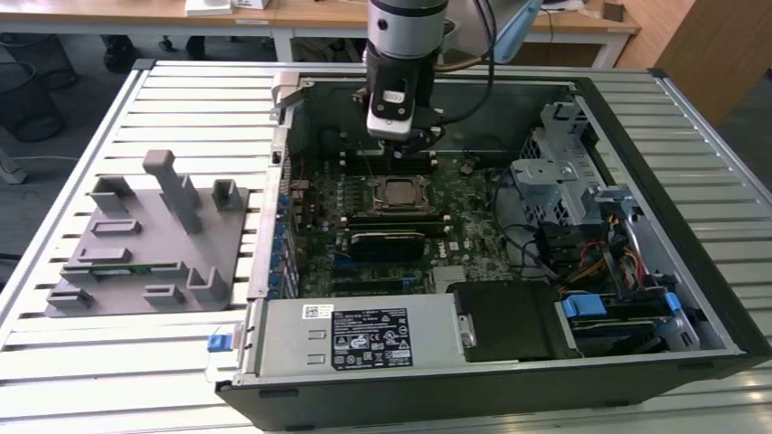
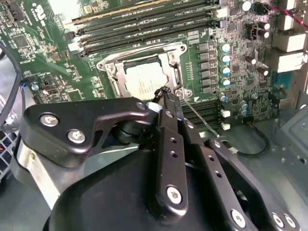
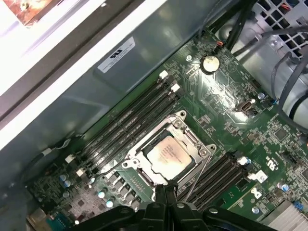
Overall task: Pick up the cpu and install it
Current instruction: 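Install the first cpu locking lever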
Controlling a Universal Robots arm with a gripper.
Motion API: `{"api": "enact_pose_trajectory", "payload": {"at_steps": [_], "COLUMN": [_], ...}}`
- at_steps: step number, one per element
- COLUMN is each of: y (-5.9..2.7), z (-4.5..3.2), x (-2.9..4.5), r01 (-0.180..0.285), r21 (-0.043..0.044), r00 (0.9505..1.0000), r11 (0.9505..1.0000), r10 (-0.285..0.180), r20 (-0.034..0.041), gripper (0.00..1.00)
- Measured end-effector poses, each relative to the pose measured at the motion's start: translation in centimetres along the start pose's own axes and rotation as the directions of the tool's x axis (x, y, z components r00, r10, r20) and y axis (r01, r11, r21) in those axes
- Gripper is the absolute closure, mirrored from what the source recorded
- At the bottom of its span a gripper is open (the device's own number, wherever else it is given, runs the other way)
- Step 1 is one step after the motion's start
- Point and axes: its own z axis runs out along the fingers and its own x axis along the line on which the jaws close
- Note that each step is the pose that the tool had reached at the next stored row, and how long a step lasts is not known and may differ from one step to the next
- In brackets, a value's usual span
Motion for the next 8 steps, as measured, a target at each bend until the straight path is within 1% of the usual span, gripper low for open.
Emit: {"api": "enact_pose_trajectory", "payload": {"at_steps": [5, 8], "y": [-0.02, -0.02], "z": [0.03, 0.05], "x": [-0.02, -0.02], "r01": [0.017, 0.045], "r21": [-0.0001, 0.0002], "r00": [0.9999, 0.999], "r11": [0.9999, 0.999], "r10": [-0.017, -0.045], "r20": [0.0009, 0.0004], "gripper": [0.89, 0.89]}}
